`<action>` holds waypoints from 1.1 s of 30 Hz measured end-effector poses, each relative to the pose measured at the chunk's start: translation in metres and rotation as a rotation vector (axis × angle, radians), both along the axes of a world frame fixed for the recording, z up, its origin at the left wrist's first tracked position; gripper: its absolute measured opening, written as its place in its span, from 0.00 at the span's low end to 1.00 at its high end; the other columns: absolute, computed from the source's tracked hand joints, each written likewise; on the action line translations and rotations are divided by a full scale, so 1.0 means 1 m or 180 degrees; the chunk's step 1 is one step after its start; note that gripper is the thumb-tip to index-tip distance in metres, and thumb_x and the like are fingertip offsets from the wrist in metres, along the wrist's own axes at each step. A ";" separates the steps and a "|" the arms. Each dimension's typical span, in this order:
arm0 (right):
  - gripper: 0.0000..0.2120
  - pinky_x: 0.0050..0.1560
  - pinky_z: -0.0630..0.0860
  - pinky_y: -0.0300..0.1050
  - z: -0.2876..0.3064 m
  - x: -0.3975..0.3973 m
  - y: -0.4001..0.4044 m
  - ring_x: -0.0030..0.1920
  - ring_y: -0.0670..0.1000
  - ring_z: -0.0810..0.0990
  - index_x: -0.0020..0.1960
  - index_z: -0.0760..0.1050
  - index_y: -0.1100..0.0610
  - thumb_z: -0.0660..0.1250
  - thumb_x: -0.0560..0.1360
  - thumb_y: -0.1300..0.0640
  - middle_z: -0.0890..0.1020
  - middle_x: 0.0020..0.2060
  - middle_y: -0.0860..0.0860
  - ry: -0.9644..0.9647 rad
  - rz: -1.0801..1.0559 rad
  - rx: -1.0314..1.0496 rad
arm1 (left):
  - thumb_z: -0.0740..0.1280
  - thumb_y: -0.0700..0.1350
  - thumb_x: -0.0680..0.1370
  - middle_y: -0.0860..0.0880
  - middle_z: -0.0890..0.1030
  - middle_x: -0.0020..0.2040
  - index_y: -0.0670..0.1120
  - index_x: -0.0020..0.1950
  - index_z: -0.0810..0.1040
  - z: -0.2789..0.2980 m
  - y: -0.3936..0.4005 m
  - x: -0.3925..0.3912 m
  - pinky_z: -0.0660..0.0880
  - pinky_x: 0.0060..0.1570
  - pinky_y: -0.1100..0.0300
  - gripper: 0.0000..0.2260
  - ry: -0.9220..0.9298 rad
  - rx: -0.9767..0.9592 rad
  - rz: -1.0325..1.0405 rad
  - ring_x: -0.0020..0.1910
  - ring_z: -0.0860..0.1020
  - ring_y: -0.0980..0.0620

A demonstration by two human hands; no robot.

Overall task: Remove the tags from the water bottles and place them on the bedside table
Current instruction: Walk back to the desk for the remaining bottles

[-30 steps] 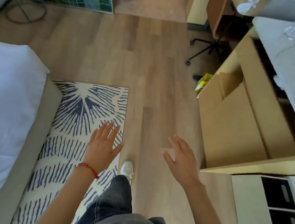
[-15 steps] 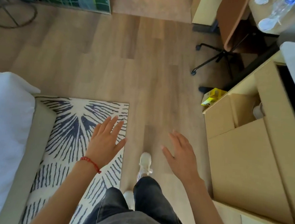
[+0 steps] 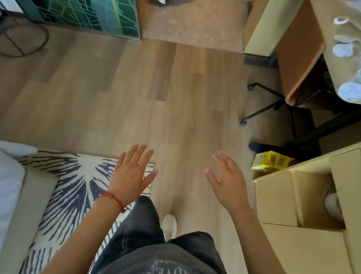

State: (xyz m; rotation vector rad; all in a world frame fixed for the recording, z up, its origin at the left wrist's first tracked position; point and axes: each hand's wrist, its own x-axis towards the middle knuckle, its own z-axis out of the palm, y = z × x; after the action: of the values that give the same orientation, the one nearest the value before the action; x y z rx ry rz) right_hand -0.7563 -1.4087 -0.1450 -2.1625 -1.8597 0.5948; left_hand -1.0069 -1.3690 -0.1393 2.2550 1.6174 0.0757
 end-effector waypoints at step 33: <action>0.23 0.66 0.64 0.50 -0.002 0.187 0.521 0.69 0.56 0.66 0.68 0.67 0.57 0.62 0.77 0.49 0.69 0.69 0.55 0.0082 -0.0832 0.0190 | 0.43 0.62 0.72 0.42 0.65 0.72 0.43 0.70 0.64 0.010 0.587 0.218 0.57 0.70 0.46 0.34 -0.0003 0.0200 -0.0806 0.73 0.60 0.42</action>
State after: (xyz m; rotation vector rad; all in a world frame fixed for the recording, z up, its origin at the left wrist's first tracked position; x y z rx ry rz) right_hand -0.5688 -0.8881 -0.1465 -2.2949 -1.5261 0.5023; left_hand -0.7893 -0.7817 -0.1293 2.4872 1.3332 0.0628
